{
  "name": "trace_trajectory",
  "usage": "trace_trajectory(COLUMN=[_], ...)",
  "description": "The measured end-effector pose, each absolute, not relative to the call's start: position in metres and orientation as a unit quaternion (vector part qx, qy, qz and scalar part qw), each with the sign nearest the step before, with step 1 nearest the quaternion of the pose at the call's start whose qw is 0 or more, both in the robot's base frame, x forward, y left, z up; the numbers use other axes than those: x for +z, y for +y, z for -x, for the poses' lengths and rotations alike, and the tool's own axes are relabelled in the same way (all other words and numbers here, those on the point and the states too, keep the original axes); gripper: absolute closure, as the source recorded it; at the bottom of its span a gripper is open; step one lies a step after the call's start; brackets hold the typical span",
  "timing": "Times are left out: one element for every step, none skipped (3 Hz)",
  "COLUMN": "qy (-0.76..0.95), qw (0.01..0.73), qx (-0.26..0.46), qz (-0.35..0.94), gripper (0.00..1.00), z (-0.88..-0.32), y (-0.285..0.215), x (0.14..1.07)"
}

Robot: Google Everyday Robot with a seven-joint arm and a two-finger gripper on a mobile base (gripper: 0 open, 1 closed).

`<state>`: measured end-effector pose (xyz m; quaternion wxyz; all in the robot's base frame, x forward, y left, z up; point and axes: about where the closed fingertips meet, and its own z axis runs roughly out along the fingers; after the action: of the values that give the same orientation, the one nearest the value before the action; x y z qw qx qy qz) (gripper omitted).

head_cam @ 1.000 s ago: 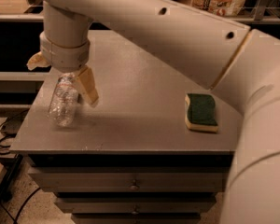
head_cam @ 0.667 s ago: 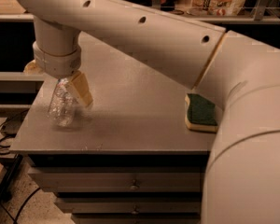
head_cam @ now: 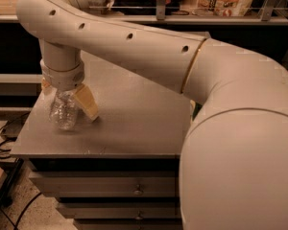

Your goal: Pick water bottle

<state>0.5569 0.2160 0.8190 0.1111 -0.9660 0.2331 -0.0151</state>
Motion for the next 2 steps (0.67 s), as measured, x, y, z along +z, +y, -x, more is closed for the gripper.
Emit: trace_trajectory(qy=[0.234, 0.234], qw=[0.110, 0.110], qx=[-0.015, -0.015], qz=[0.966, 0.966], gripper=[0.46, 0.69], z=[-0.5572, -0.5573], y=[0.2157, 0.2156], x=[0.8253, 0.8291])
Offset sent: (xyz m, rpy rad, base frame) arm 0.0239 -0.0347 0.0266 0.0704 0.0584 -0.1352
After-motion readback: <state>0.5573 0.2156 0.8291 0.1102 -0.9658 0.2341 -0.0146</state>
